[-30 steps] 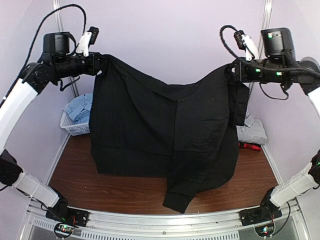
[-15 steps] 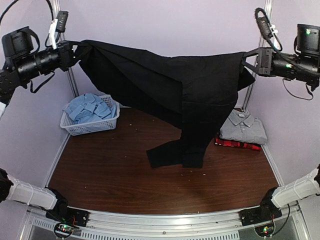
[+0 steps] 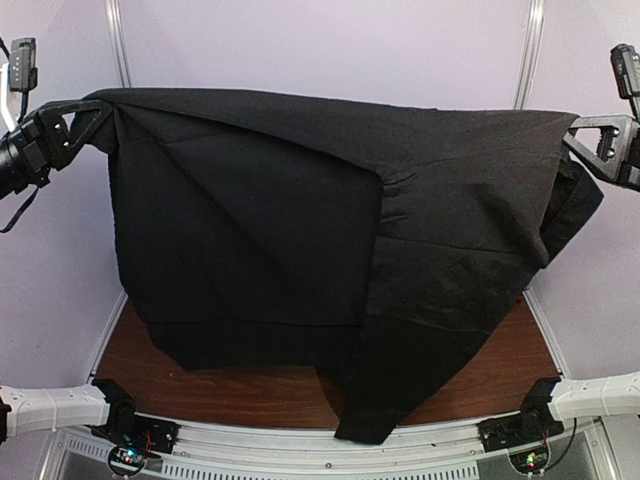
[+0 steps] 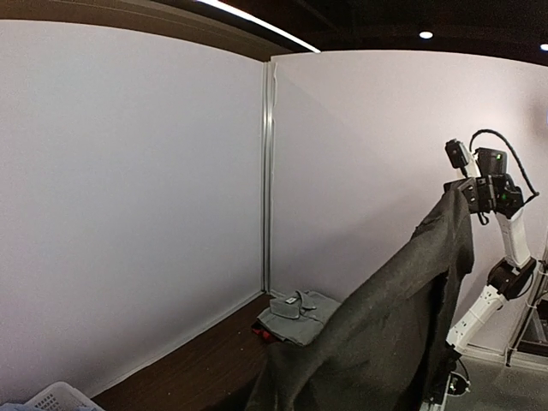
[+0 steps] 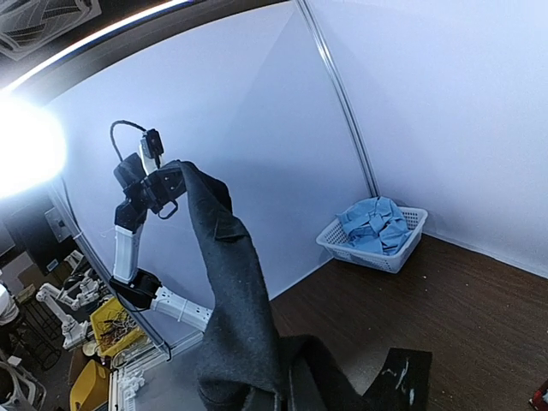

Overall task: Fold and stack the long sleeve shirts
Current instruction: Flatten out the crumpled shirt at the center of the board.

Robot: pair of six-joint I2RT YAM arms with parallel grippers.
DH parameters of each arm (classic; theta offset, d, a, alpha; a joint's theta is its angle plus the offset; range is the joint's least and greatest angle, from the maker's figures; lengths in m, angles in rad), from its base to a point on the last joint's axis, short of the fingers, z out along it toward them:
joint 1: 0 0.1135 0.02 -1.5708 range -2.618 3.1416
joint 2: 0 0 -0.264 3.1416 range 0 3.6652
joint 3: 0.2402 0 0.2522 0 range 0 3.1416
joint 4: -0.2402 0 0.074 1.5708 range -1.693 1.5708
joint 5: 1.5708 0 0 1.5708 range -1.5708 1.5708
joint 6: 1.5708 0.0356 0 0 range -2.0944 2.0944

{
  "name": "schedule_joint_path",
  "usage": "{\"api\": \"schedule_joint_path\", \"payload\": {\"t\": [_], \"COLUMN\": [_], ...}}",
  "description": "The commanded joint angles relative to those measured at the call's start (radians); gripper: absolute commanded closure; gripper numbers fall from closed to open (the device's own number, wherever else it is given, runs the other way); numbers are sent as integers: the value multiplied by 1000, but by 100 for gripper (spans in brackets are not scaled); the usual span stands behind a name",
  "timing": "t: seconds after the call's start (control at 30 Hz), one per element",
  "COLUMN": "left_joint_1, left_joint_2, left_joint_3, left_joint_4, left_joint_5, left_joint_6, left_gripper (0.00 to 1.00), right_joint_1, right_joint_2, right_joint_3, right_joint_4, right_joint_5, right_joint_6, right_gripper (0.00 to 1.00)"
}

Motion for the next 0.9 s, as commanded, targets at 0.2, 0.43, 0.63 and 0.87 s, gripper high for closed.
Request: {"api": "schedule_joint_path", "payload": {"t": [0.2,0.43,0.63,0.87], "left_joint_1": [7,80,129,128], "left_joint_2": [294,537,817,1016], "left_joint_3": [21,-167,-251,-185], "left_joint_4": [64,187,265,340], "left_joint_5": [-373,-518,-567,-580], "left_joint_6": [12,33,51,43], "left_gripper": [100,100,100,100], "right_joint_1": [-5,-153,-276,-277], "right_joint_2": [175,367,732,1041], "right_joint_3": [-82,-359,-493,-366], "right_joint_4": [21,186,410,486], "right_joint_5": [464,565,480,490], "right_joint_6": [-59,-113,-177,-232], "right_gripper": [100,100,100,100]}}
